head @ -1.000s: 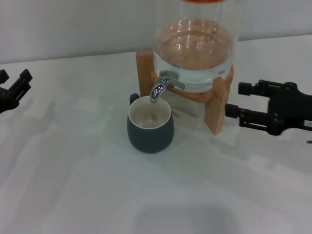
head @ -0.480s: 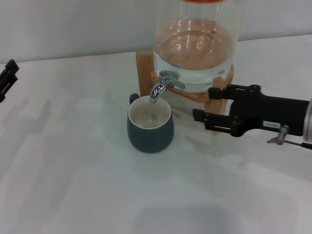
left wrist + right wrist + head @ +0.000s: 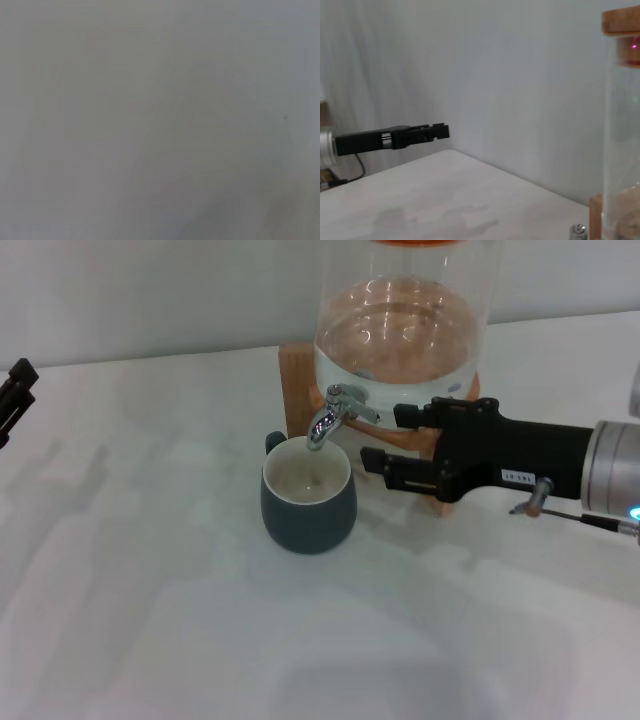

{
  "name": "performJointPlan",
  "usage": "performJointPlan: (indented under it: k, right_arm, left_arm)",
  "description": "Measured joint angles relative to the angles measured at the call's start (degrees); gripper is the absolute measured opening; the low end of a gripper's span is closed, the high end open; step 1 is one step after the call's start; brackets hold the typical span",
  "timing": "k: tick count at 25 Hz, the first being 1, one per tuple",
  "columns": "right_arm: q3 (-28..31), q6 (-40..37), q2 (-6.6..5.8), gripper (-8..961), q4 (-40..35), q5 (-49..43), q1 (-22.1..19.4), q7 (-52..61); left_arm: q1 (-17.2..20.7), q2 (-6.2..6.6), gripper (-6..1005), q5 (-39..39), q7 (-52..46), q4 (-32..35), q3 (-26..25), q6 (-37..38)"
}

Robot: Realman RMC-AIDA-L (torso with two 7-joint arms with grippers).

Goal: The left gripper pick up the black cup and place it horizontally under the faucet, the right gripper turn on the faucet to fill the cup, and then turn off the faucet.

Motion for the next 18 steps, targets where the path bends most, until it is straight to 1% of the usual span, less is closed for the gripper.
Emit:
performJointPlan:
  k: [8, 18]
  right_arm:
    - [-0.38, -2.38, 0.0, 686, 1.03, -2.12, 2.15, 2.62]
    - [-2.86, -2.84, 0.0, 686, 0.66, -2.22, 2.91, 2.78]
  left_arm:
    - [0.32, 0.01, 651, 0.0, 0.0, 0.02, -0.2, -1.36]
    - [0.48, 0.0, 651, -0.01, 0.0, 0.02, -0.29, -1.45]
